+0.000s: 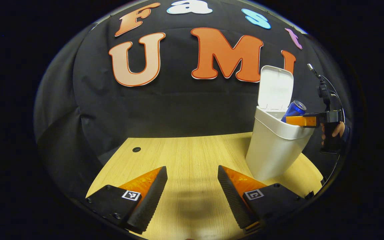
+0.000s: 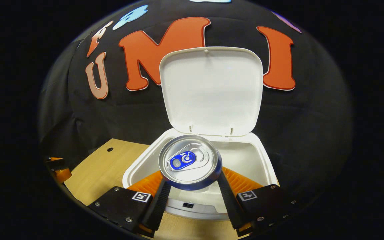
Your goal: Press the lid of the desktop garbage bin to open it, pick up the crumpled paper on the desktop and throw it into the bin, then pick up the pop can on the desktop and drop it into the bin, and finally close the garbage bin lid.
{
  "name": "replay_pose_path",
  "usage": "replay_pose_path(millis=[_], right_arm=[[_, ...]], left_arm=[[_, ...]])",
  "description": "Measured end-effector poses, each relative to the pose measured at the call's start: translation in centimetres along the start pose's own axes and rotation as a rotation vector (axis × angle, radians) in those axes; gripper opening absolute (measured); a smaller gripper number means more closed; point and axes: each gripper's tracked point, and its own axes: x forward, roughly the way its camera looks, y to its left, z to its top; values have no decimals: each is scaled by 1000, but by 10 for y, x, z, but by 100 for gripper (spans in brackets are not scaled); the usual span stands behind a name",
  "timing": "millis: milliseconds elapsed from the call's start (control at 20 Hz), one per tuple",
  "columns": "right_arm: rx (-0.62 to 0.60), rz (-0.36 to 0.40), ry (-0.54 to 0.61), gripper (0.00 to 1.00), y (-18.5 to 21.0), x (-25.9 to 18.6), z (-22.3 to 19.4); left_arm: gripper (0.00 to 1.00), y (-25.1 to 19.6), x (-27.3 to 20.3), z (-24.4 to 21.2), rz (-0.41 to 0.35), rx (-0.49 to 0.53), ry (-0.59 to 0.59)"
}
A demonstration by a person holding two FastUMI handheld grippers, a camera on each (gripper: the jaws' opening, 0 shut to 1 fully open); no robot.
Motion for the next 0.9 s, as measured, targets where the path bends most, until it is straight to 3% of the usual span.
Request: replay_pose_path(millis=[50, 100, 300, 650, 700, 750, 900], right_arm=[[1, 1, 2, 74, 1, 0, 0], [4, 2, 3, 79, 1, 0, 0], [6, 0, 7, 82, 3, 0, 0], [13, -2, 15, 83, 6, -2, 0], [7, -11, 14, 78, 4, -4, -1], [6, -18, 16, 84, 3, -4, -1], [-1, -31, 13, 85, -2, -9, 2]], left_arm=[[97, -1, 1, -1, -5, -3, 3], [97, -1, 2, -1, -8, -4, 4], [97, -3, 6, -1, -25, 0, 3], [97, -3, 8, -2, -39, -6, 8], [98, -2, 8, -2, -40, -7, 7], [98, -3, 8, -2, -41, -8, 7], [97, -4, 9, -3, -47, -11, 5]])
